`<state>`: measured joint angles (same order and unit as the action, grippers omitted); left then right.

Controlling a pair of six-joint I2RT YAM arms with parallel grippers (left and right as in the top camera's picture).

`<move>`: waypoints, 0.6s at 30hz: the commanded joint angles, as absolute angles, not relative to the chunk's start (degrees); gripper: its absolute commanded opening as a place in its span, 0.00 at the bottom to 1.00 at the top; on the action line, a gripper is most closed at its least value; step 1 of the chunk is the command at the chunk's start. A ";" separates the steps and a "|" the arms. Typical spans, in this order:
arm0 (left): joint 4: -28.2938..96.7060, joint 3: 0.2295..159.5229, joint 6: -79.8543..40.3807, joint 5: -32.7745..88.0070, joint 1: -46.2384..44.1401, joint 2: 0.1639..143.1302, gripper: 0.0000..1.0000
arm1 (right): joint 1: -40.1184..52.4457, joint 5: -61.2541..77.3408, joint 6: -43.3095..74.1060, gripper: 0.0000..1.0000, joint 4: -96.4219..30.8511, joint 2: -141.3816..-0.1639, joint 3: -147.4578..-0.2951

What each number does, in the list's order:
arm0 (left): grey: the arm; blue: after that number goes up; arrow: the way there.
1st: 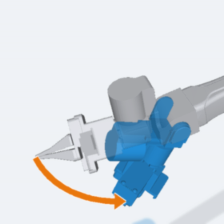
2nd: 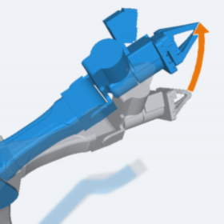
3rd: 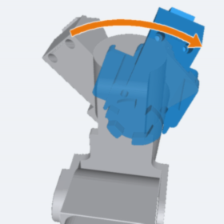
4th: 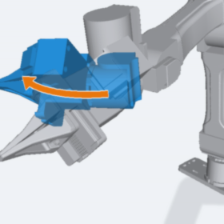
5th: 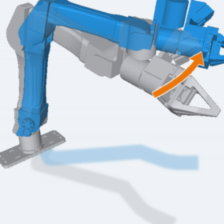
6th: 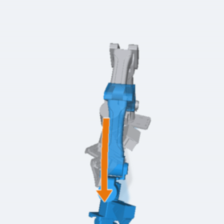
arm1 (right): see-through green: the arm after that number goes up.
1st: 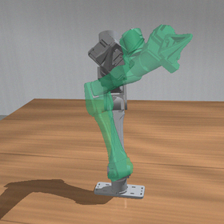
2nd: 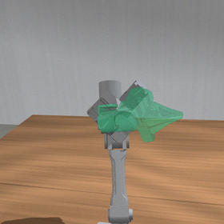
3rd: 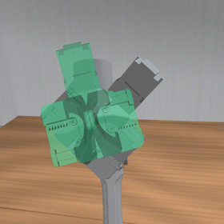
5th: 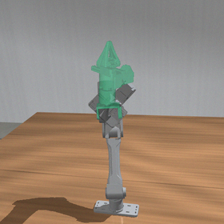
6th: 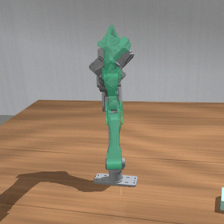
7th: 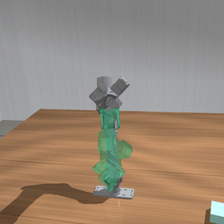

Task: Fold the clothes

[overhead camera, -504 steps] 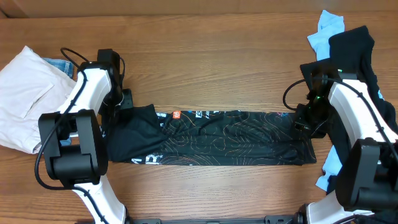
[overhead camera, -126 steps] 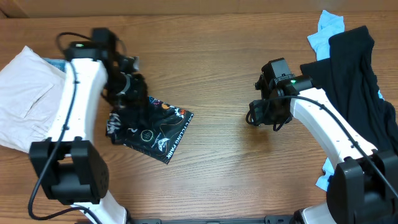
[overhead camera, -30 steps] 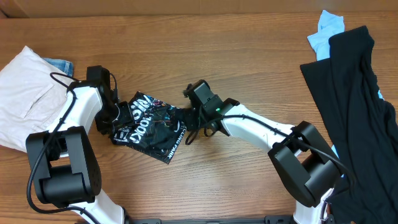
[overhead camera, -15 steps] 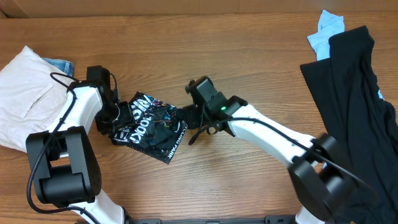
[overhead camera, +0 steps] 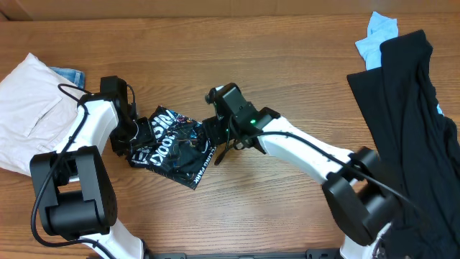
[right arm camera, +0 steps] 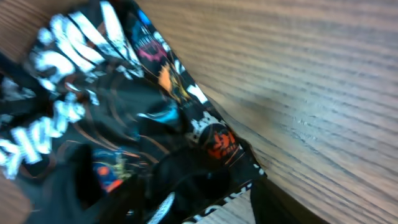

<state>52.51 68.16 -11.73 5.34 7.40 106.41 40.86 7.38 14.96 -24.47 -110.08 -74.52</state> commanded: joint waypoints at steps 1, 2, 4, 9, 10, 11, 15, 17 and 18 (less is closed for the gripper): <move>52.69 67.66 -12.45 5.85 7.49 105.65 0.62 | 40.80 9.26 14.57 0.49 -23.86 -112.81 -74.96; 52.73 67.66 -12.45 5.85 7.49 105.65 0.62 | 40.80 9.28 14.57 0.46 -23.86 -113.12 -74.96; 52.97 67.66 -12.45 5.82 7.49 105.65 0.62 | 40.80 9.19 14.57 0.13 -24.23 -113.93 -74.96; 54.19 67.66 -12.45 5.82 7.49 105.65 0.52 | 39.64 5.26 15.03 0.04 -28.25 -113.95 -74.98; 54.35 67.66 -12.45 5.80 7.49 105.65 0.51 | 39.42 4.27 15.31 0.04 -29.17 -113.95 -74.98; 54.39 67.66 -12.45 5.80 7.49 105.65 0.49 | 39.16 2.07 16.84 0.04 -30.55 -113.95 -74.98; 54.37 67.66 -12.47 5.82 7.49 105.65 0.45 | 37.95 -2.92 21.23 0.05 -35.05 -113.95 -74.98; 54.39 67.66 -12.47 5.82 7.49 105.65 0.45 | 37.89 -2.92 21.19 0.17 -35.03 -113.95 -74.98; 54.41 67.66 -12.47 5.82 7.49 105.65 0.45 | 37.89 -2.87 21.04 0.27 -35.00 -113.95 -74.98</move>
